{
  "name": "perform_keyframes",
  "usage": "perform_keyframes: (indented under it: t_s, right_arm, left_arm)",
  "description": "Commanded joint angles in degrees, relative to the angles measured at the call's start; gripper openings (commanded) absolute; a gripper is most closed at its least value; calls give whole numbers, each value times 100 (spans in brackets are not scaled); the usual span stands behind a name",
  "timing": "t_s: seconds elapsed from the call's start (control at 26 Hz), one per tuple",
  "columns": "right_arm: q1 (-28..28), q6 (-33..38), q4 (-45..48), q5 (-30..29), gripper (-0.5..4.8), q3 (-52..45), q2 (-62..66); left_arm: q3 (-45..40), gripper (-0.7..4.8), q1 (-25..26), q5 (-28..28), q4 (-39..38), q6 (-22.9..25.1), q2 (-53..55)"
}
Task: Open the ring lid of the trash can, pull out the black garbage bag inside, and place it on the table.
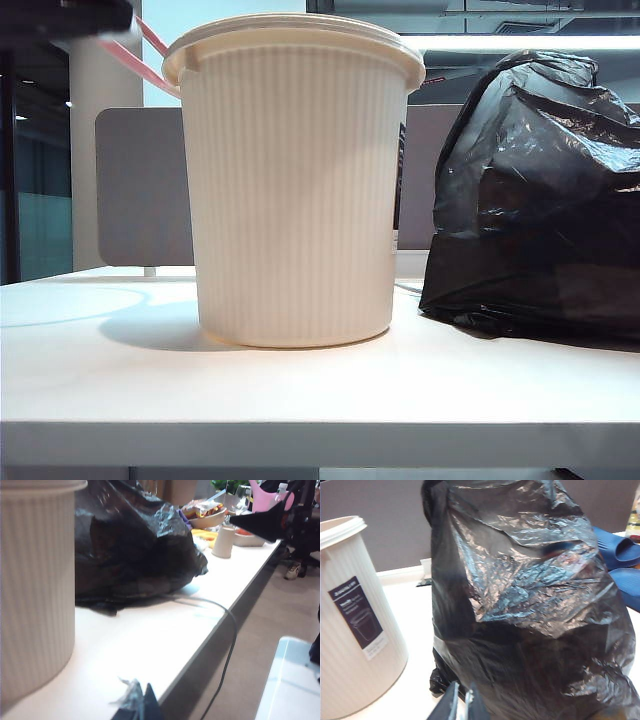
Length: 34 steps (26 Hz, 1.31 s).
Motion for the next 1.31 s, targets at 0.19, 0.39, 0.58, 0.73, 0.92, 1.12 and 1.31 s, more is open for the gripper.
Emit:
perform_keyframes:
  t_s: [0.19,0.39,0.58,0.73,0.92,1.12,1.31]
  right_arm:
    - [7,7,59,284,40,-179,2]
    - [4,-15,57,398,39,-262,2]
    - [7,-151,57,501,40,-334,2]
    - [7,-192,59,595,40,-417,2]
    - [7,-190,57,870,40,-570,0]
    - [7,-188,48,905,40,-778,0]
    - [9,-190,-2,905,40,-922,0]
  left_arm:
    - [-105,-6,2,-131,105,2,0]
    - [-153,-6,2,-151,74,2,0]
    - [-181,-6,2,-151,33,2,2]
    - [-190,-6,2,-149,33,2,2]
    - [-313,-6,2,-146,35,-2,2]
    - [-407,-6,2,-149,35,-9,2]
    - [-444,-6,2,-149,35,-15,0]
